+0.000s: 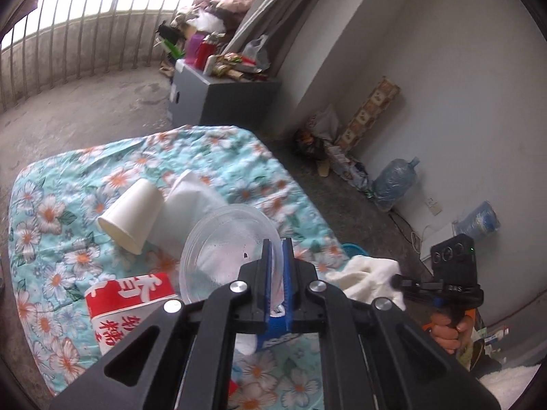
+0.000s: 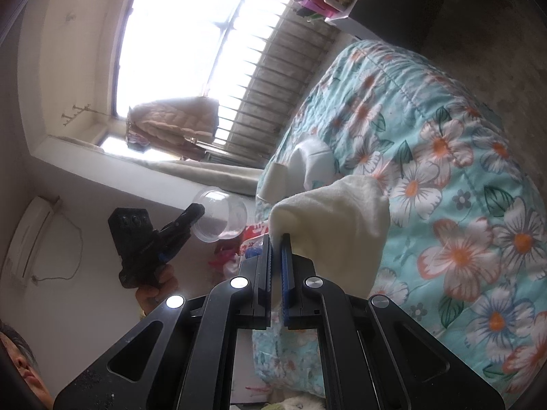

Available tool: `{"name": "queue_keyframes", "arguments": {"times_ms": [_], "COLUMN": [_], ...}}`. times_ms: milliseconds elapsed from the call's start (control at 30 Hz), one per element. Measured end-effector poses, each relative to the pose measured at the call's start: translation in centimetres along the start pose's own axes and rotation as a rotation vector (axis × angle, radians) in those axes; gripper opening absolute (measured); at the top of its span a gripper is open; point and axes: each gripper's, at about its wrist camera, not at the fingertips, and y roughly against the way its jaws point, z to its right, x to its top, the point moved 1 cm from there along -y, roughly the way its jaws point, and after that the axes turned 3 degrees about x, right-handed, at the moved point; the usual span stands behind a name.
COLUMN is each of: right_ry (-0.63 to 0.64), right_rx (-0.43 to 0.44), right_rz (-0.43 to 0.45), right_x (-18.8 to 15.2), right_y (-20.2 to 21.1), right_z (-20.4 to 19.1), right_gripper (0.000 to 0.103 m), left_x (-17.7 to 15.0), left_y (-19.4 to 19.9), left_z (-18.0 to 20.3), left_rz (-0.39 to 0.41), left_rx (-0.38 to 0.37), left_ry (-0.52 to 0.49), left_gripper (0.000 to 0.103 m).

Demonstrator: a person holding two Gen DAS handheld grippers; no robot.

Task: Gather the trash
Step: 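Carry the clear cup and white cloth over the blue wastebasket and open both tools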

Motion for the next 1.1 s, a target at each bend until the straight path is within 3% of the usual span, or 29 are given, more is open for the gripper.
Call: {"name": "queue_keyframes", "arguments": {"times_ms": [100, 333, 500, 800, 1100], "right_ry": [0.007, -0.001, -0.016, -0.102, -0.334], "right_rx": [0.005, 0.003, -0.011, -0.035, -0.188], "right_rz": [0.019, 0.085, 0.150, 0.387, 0.640], "right_x": [-0.1, -0.5, -0.5, -1.9, -4.4], "right_y": [0.7, 4.1, 7.3, 17.5, 26.8], "right_z": [-0.3, 0.2, 1.1, 4.9, 13.3], "right_gripper": [0.003, 0.003, 0.003, 0.003, 0.003], "left_x": [-0.2, -1.5, -2.2, -1.5, -3.2], "left_y": [0.5, 0.0, -2.2, -10.5, -23.5], "left_z": [2.7, 8.6, 11.9, 21.4, 31.1], "left_rz": [0.024, 0.136, 0.144, 0.078, -0.145], "left_rx": [-0.046, -0.077, -0.154, -0.251, -0.328], "left_ry": [-0.035, -0.090, -0.074, -0.198, -0.288], "left_gripper": [0.005, 0.005, 0.005, 0.005, 0.006]}}
